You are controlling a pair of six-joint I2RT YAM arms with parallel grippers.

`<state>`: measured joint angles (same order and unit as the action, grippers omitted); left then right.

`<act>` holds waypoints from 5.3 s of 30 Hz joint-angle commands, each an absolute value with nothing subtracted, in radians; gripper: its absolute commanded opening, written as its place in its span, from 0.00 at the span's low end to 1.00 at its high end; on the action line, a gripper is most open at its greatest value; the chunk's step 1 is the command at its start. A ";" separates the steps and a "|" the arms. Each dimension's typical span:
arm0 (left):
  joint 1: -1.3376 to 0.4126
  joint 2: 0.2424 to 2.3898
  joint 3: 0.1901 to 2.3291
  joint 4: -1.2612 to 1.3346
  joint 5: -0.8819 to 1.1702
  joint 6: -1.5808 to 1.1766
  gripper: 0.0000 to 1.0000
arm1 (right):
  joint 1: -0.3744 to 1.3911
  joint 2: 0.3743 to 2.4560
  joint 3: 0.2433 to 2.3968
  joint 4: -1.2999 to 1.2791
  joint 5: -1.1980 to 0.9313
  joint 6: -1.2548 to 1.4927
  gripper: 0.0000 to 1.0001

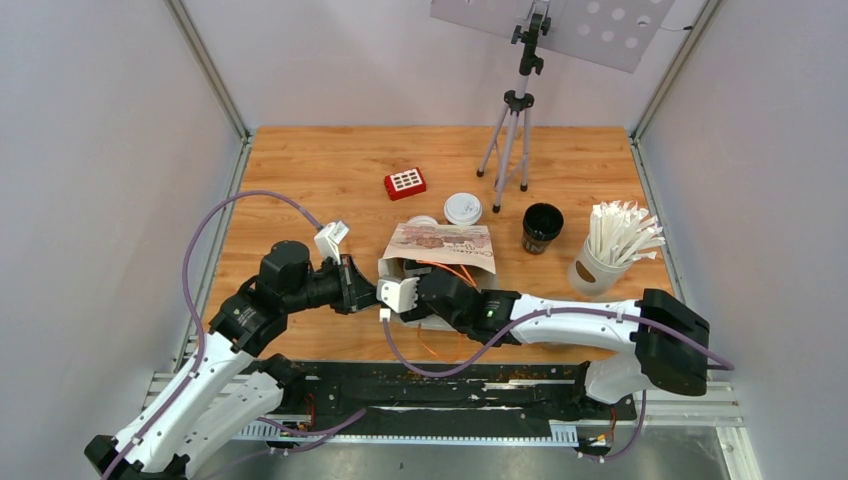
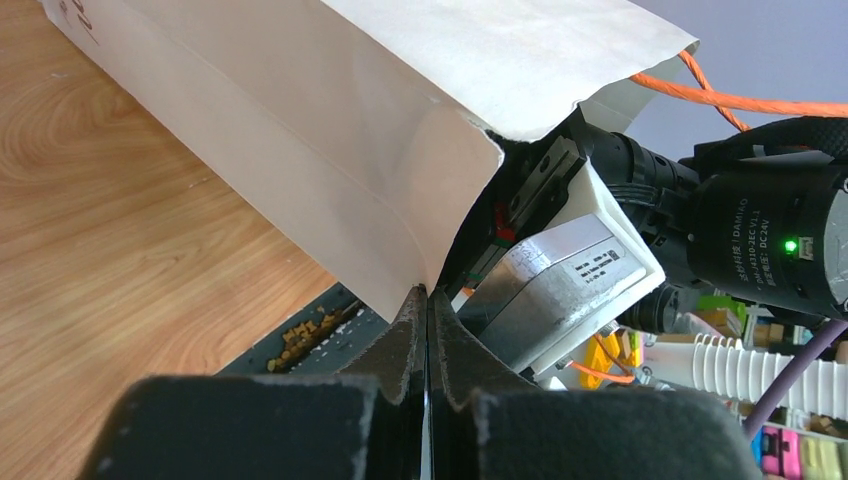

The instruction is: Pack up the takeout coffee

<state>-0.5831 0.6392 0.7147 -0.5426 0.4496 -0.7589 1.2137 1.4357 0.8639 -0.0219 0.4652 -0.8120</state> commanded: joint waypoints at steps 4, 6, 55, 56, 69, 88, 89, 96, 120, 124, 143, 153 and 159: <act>-0.594 0.613 0.743 -0.486 0.509 -0.809 0.00 | 1.203 1.400 0.850 -0.076 0.435 -0.809 0.75; -0.594 0.614 0.741 -0.484 0.511 -0.812 0.00 | 1.200 1.407 0.848 -0.072 0.430 -0.822 0.75; -0.594 0.615 0.760 -0.496 0.478 -0.802 0.00 | 1.174 1.238 0.850 -0.239 0.317 -0.846 0.75; -0.594 0.615 0.761 -0.500 0.476 -0.796 0.00 | 1.169 1.228 0.844 -0.252 0.309 -0.846 0.75; -0.594 0.622 0.770 -0.547 0.507 -0.687 0.00 | 1.045 1.169 0.784 -0.253 0.278 -0.980 0.75; -0.594 0.657 0.748 -0.500 0.602 -0.662 0.00 | 1.000 1.157 0.705 -0.177 0.202 -1.040 0.75; -0.593 0.657 0.749 -0.500 0.602 -0.663 0.00 | 0.995 1.153 0.702 -0.172 0.201 -1.041 0.75; -0.594 0.636 0.750 -0.499 0.601 -0.679 0.00 | 0.970 1.152 0.689 -0.162 0.186 -1.065 0.75; -0.611 0.685 0.767 -0.437 0.501 -0.678 0.55 | 0.967 1.184 0.699 -0.113 0.173 -1.040 0.75; -0.645 0.715 0.795 -0.457 0.469 -0.654 0.64 | 0.966 1.196 0.707 -0.107 0.177 -1.033 0.75; -0.787 0.763 0.844 -0.499 0.357 -0.645 0.70 | 0.950 1.182 0.683 -0.074 0.174 -1.011 0.74; -0.815 0.804 0.926 -0.649 0.220 -0.606 0.42 | 0.923 1.167 0.656 -0.079 0.152 -1.026 0.74; -0.815 0.805 0.918 -0.631 0.231 -0.608 0.09 | 0.908 1.159 0.632 -0.066 0.149 -1.028 0.76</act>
<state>-0.8112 0.8089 0.8856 -0.6308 0.2523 -0.6258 0.9215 1.1847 0.6533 -0.1017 0.1703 -1.0313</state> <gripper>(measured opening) 0.172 0.759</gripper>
